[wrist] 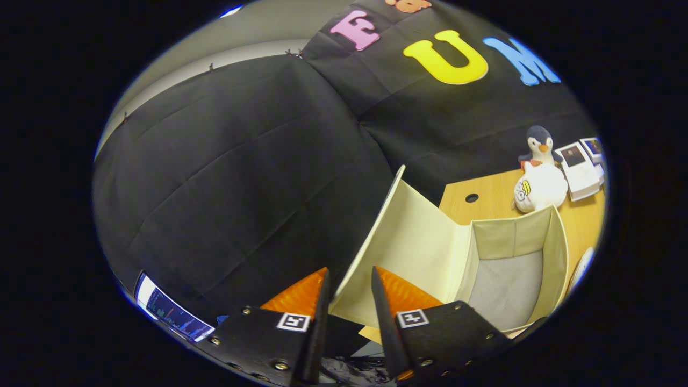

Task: Open the storage box then place both shoes into the box .Put the left shoe in first, then the right shoe, with the right side of both shoes facing outward in a uniform manner.

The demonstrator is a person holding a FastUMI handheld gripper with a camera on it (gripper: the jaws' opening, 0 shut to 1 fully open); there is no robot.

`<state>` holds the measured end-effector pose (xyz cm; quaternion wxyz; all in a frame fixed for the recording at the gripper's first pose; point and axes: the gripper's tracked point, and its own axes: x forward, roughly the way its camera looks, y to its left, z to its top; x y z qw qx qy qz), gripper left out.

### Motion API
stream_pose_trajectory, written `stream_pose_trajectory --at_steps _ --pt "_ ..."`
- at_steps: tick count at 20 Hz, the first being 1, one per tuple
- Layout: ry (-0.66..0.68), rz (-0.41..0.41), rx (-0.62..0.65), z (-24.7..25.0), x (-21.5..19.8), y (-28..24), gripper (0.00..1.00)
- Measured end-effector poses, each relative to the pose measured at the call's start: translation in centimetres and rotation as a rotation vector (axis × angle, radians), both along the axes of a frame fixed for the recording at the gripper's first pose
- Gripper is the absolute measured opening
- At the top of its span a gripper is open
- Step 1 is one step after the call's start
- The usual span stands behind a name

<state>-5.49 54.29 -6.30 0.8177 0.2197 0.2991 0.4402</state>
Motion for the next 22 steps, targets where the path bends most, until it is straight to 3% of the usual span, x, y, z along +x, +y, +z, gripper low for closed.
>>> stream_pose_trajectory --at_steps 3,6,17,22 --pt "-0.088 -0.014 -0.034 0.5 0.6 -1.1 0.98" --pt "-0.122 -0.068 -0.078 0.0 2.3 -4.1 0.98" --pt "-0.141 -0.360 -0.261 -3.2 9.4 -22.7 0.98" --pt "-0.123 -0.437 -0.328 -5.4 11.0 -28.9 0.98"
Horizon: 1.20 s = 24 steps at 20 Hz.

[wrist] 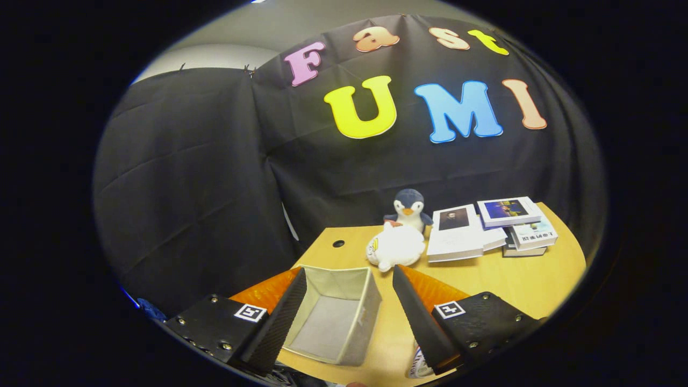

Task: Open the storage box then place both shoes into the box .Put the left shoe in first, then the right shoe, with the right side of both shoes facing outward in a uniform manner.

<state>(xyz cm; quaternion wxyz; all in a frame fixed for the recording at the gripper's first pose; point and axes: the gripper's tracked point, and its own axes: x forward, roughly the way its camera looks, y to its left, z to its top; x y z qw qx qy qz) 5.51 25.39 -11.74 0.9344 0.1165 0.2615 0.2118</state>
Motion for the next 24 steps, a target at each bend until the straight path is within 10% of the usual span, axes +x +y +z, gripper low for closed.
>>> stream_pose_trajectory --at_steps 24 --pt "0.413 -0.046 -0.222 -22.4 -3.1 -12.5 0.98"
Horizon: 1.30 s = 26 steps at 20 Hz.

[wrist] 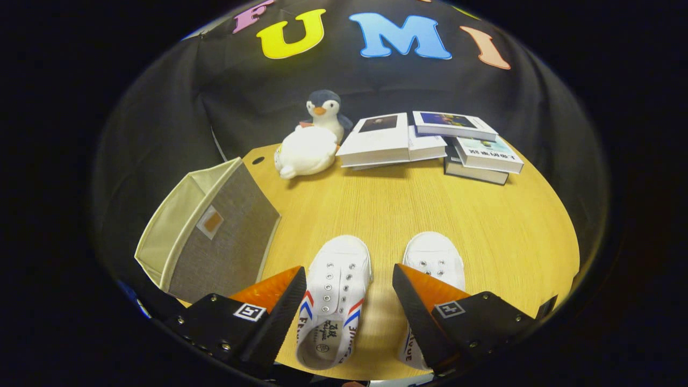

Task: Open the storage box then place both shoes into the box .Put the left shoe in first, then the right shoe, with the right side of both shoes facing outward in a uniform manner.

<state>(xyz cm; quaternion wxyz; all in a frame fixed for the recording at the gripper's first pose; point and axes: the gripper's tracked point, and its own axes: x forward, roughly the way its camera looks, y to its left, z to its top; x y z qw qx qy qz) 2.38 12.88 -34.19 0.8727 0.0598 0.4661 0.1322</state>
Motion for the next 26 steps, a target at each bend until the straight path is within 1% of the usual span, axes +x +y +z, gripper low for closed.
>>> stream_pose_trajectory --at_steps 6,11,12,13,14,16,18,20,21,24,25,26 --pt "0.098 0.013 0.029 -2.6 -1.6 -0.3 0.99" --pt "0.153 0.024 0.004 -4.2 -2.4 -1.0 0.98" --pt "0.166 0.034 -0.001 -4.5 -2.6 -0.9 0.97" --pt "0.173 0.045 -0.008 -4.6 -2.9 -0.7 0.90" --pt "0.177 0.058 -0.013 -5.1 -2.8 -0.4 0.88" --pt "0.191 0.076 -0.023 -5.3 -3.2 -0.2 0.88" --pt "0.217 0.079 0.022 -5.5 -3.6 0.8 0.88" --pt "0.242 0.048 0.067 -5.5 -3.6 1.3 0.57" --pt "0.253 0.042 0.078 -5.7 -3.6 1.3 0.49" --pt "0.294 0.019 0.116 -5.8 -3.8 1.3 0.49" --pt "0.301 -0.005 0.107 -5.5 -3.9 0.5 0.49" --pt "0.317 -0.052 0.135 -9.3 -2.7 1.8 0.34"
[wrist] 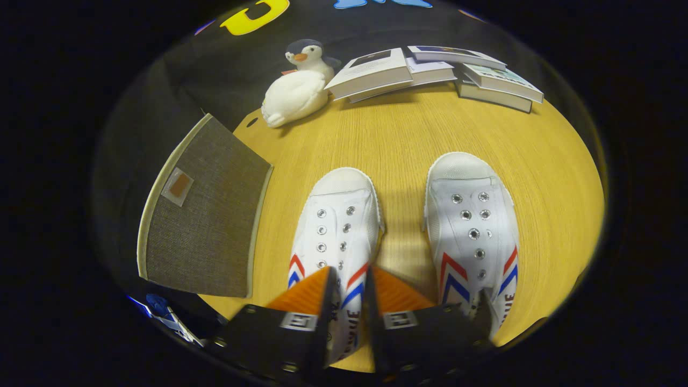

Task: Open the storage box then place both shoes into the box .Put the left shoe in first, then the right shoe, with the right side of both shoes facing outward in a uniform manner.

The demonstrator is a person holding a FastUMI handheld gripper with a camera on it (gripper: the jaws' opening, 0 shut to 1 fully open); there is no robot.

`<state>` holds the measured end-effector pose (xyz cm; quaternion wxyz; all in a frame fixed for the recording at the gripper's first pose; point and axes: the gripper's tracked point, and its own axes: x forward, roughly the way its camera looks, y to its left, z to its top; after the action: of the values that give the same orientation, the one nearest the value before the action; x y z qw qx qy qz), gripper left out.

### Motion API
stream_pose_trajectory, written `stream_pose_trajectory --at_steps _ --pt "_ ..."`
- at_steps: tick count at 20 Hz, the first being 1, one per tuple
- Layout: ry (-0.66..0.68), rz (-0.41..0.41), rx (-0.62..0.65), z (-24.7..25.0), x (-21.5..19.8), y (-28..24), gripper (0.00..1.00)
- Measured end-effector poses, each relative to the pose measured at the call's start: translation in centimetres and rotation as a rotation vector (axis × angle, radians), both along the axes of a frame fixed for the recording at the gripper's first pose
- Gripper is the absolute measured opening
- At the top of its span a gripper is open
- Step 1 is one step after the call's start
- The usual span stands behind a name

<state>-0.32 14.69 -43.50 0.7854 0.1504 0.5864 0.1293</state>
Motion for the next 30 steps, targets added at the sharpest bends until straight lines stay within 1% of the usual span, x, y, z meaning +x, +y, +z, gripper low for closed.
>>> stream_pose_trajectory --at_steps 1,3,4,5,11,13,19,26,30 --pt "0.010 -0.015 0.023 3.2 -1.1 -1.3 0.18" --pt "0.012 -0.013 0.020 3.4 -1.1 -1.3 0.18" --pt "0.008 -0.066 0.027 3.5 -1.1 -1.2 0.18" --pt "0.025 -0.067 0.025 3.4 -1.1 -1.0 0.01" --pt "0.072 -0.139 0.090 4.5 -1.1 -1.0 0.01" --pt "0.070 -0.151 0.114 5.7 -1.0 -0.6 0.01" --pt "0.030 -0.156 0.169 10.9 0.2 1.0 0.01" --pt "-0.042 -0.149 0.218 17.5 3.0 3.8 0.01" --pt "-0.067 -0.120 0.229 20.2 4.2 6.0 0.01"
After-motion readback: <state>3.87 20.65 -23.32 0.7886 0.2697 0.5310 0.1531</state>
